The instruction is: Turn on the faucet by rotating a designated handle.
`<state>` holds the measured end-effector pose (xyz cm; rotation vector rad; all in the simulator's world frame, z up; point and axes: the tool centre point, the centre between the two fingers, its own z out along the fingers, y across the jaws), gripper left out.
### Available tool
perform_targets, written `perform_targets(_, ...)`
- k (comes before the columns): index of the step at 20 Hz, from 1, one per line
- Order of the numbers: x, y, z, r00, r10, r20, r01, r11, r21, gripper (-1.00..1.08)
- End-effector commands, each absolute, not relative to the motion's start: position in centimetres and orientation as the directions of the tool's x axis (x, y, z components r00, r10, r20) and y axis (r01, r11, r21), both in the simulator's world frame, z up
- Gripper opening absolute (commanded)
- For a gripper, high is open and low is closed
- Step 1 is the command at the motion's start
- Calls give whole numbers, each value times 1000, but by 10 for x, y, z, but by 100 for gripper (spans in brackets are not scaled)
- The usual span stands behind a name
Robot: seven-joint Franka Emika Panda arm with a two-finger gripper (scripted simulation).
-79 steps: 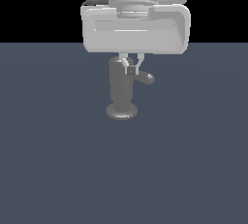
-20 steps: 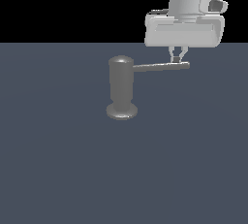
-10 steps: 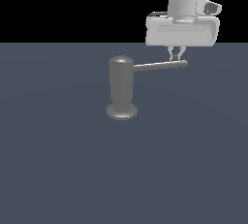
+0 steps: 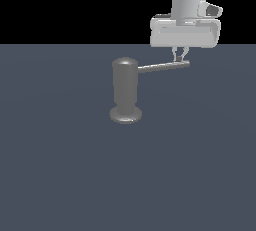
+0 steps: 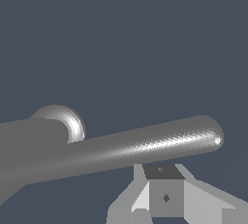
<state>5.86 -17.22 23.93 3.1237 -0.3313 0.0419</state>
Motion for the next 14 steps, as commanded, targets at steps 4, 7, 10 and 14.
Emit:
perform_targets(4, 72, -176, 230, 977, -214, 15, -214, -977, -2, -100)
perform_targets(7, 80, -177, 229, 976, -216, 14, -216, -976, -2, -100)
perform_targets(10, 87, -179, 228, 976, -218, 12, -218, -976, -2, -100)
perform_targets(14, 96, -181, 227, 975, -221, 10, -221, -975, -2, -100)
